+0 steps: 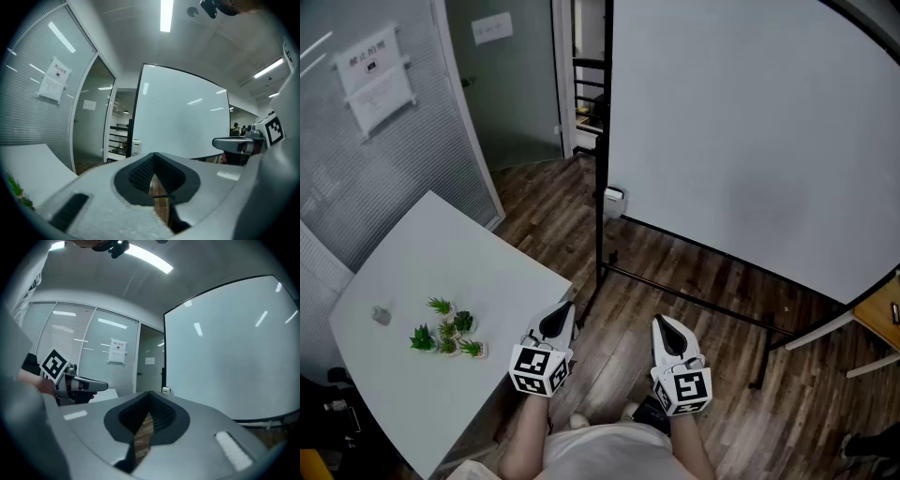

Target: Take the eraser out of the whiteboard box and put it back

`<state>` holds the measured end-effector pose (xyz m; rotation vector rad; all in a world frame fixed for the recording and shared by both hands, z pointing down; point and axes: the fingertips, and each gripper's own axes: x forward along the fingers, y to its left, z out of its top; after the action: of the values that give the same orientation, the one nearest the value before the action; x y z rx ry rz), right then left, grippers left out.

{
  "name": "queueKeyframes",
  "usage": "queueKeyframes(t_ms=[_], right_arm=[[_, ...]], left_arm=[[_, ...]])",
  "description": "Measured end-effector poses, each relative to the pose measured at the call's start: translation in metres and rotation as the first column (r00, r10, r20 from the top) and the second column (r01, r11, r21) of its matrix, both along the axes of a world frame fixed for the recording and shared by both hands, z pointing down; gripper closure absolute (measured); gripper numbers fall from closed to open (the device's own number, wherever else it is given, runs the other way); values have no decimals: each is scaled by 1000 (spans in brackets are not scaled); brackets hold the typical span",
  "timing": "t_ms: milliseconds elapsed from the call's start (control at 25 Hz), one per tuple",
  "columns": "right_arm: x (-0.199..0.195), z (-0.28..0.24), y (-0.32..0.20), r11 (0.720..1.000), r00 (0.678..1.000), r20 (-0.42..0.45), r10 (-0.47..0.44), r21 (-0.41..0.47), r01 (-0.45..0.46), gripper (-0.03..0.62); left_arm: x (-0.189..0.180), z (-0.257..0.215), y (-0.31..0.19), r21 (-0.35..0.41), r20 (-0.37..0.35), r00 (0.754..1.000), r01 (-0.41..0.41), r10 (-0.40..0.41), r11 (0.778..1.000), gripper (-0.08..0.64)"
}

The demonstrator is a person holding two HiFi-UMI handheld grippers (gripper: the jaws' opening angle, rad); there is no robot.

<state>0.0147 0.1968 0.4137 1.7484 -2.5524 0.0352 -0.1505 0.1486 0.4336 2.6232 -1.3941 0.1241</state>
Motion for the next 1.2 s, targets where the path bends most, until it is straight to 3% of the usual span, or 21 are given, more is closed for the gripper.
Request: queueKeyframes(t_ms=[320, 440, 480, 520, 560, 640, 720, 840, 1200], right_arm=[[11, 7, -11, 998, 998, 34, -52, -29, 53, 583], [19, 6, -12, 998, 993, 109, -53, -7, 54, 583], [22, 7, -12, 999, 990, 133, -52, -5, 53, 582], [23, 8, -14, 998, 988, 145, -57, -14, 59, 562], [23, 11, -16, 997, 987, 148, -66, -31, 71, 460], [27, 17, -20, 994, 987, 146, -72, -66, 82, 337], [34, 20, -23, 993, 987, 144, -66, -89, 79, 278], [41, 21, -26, 991, 986, 148, -76, -100, 91, 253], [78, 22, -26, 990, 987, 127, -100, -88, 111, 250]], left_arm=[[4, -1, 0, 15, 46, 998, 39, -40, 999, 558], [9, 3, 0, -1, 44, 998, 33, -33, 999, 558], [13, 6, 0, -24, 29, 999, 16, -15, 1000, 513], [17, 8, 0, -51, 6, 1000, 0, 1, 999, 382], [21, 10, -1, -71, -17, 1000, -10, 8, 997, 304], [28, 10, -1, -80, -33, 999, -7, 4, 997, 247], [35, 8, -3, -73, -35, 999, 5, -7, 997, 223], [42, 6, -8, -73, -57, 998, 28, -32, 997, 186], [74, 9, -7, -21, -21, 998, 62, -63, 998, 179]])
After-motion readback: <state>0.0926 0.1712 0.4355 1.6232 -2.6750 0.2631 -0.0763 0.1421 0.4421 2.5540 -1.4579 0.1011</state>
